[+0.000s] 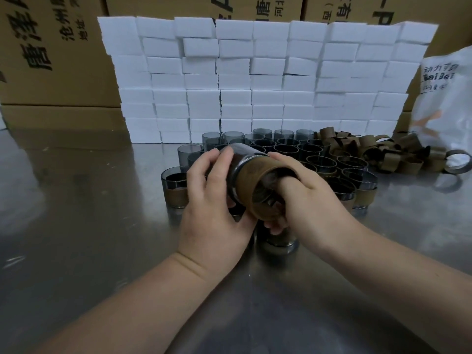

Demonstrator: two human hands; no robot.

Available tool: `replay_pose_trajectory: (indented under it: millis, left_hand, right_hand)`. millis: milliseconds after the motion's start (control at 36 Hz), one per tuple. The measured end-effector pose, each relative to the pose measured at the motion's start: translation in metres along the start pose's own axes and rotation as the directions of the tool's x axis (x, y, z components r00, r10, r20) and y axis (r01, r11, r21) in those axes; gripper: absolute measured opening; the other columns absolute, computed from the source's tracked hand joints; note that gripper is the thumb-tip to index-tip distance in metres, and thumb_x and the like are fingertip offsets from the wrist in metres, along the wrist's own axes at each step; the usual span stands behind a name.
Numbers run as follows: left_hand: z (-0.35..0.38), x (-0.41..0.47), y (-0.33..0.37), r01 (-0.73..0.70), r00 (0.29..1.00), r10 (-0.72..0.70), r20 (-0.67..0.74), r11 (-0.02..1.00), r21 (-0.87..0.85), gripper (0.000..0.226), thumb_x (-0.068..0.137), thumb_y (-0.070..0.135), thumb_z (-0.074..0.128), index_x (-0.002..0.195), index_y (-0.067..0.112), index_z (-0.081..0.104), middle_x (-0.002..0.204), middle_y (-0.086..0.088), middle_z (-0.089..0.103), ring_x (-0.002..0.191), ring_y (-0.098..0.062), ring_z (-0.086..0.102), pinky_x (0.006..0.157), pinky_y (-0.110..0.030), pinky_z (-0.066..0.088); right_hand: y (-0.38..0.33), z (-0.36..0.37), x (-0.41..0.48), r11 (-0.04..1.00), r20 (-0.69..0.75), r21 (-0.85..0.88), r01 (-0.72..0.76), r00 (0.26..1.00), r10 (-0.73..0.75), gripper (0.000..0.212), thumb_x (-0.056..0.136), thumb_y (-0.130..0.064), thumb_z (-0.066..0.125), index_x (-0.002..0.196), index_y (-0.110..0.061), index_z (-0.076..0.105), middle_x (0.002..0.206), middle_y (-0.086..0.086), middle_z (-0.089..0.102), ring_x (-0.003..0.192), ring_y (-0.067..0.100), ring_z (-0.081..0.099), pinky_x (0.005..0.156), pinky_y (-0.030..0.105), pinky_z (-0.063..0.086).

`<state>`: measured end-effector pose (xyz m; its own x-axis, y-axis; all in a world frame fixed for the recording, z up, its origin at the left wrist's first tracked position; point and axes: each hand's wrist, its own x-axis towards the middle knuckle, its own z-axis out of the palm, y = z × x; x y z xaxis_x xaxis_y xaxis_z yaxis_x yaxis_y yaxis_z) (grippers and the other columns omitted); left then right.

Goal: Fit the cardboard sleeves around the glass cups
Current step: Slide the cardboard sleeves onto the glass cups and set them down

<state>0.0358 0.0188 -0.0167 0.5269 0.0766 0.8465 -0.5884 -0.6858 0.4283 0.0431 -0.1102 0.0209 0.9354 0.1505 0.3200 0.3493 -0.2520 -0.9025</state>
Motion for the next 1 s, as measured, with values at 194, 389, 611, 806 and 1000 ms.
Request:
replay_pose_trajectory:
  millis: [194, 389, 611, 806, 1000]
  left_hand:
    - [-0.004, -0.003, 0.001, -0.045, 0.977, 0.086, 0.193, 0.978, -0.205, 0.079, 0.074, 0.034, 0.043, 0.139, 0.007, 0.006, 0.149, -0.013, 0.013, 0.14, -0.011, 0.01, 0.113, -0.022, 0.017]
    - [-0.008, -0.003, 0.004, 0.007, 0.966, 0.046, 0.254, 0.979, -0.203, 0.097, 0.082, 0.072, 0.026, 0.143, -0.001, 0.005, 0.152, -0.02, 0.018, 0.141, -0.018, 0.017, 0.108, -0.01, 0.015]
    - [-0.004, -0.002, -0.003, 0.047, 0.991, -0.023, 0.135, 0.982, -0.181, 0.071, 0.085, 0.037, 0.029, 0.142, -0.004, 0.02, 0.142, -0.009, 0.035, 0.129, -0.007, 0.031, 0.101, -0.004, 0.02]
    - [-0.002, -0.001, -0.005, 0.134, 0.99, -0.109, 0.095, 0.937, -0.322, 0.067, 0.081, 0.034, 0.029, 0.139, 0.002, 0.032, 0.142, -0.011, 0.041, 0.131, -0.011, 0.036, 0.109, -0.019, 0.026]
    - [-0.001, 0.003, -0.005, 0.066, 0.998, -0.063, 0.022, 0.964, -0.256, 0.059, 0.081, 0.028, 0.03, 0.133, 0.001, 0.037, 0.126, -0.008, 0.036, 0.117, -0.005, 0.036, 0.101, -0.006, 0.023]
  right_hand:
    - [-0.001, -0.002, 0.002, 0.995, -0.021, 0.089, 0.039, 0.999, -0.037, 0.048, 0.092, -0.011, 0.035, 0.136, -0.025, 0.047, 0.119, -0.003, 0.063, 0.105, 0.014, 0.061, 0.092, 0.043, 0.05]
    - [-0.004, 0.008, -0.008, 0.992, -0.039, 0.057, 0.111, 0.993, -0.109, 0.053, 0.084, -0.025, 0.036, 0.137, -0.025, 0.042, 0.111, -0.023, 0.055, 0.114, 0.003, 0.05, 0.102, 0.032, 0.041]
    - [-0.006, 0.005, -0.009, 0.979, 0.064, -0.154, 0.132, 0.99, -0.124, 0.024, 0.088, -0.026, 0.047, 0.11, -0.029, 0.053, 0.084, -0.01, 0.064, 0.089, -0.002, 0.057, 0.081, 0.018, 0.046]
    - [-0.008, -0.005, -0.002, 0.979, 0.085, -0.139, 0.151, 0.987, -0.14, 0.021, 0.076, -0.015, 0.063, 0.086, -0.033, 0.059, 0.114, -0.012, 0.052, 0.104, 0.005, 0.047, 0.08, 0.024, 0.04]
    - [-0.011, -0.011, 0.0, 0.967, 0.067, -0.208, 0.15, 0.988, -0.139, 0.031, 0.067, -0.027, 0.065, 0.096, -0.019, 0.071, 0.093, 0.007, 0.071, 0.094, 0.016, 0.064, 0.08, 0.029, 0.052]
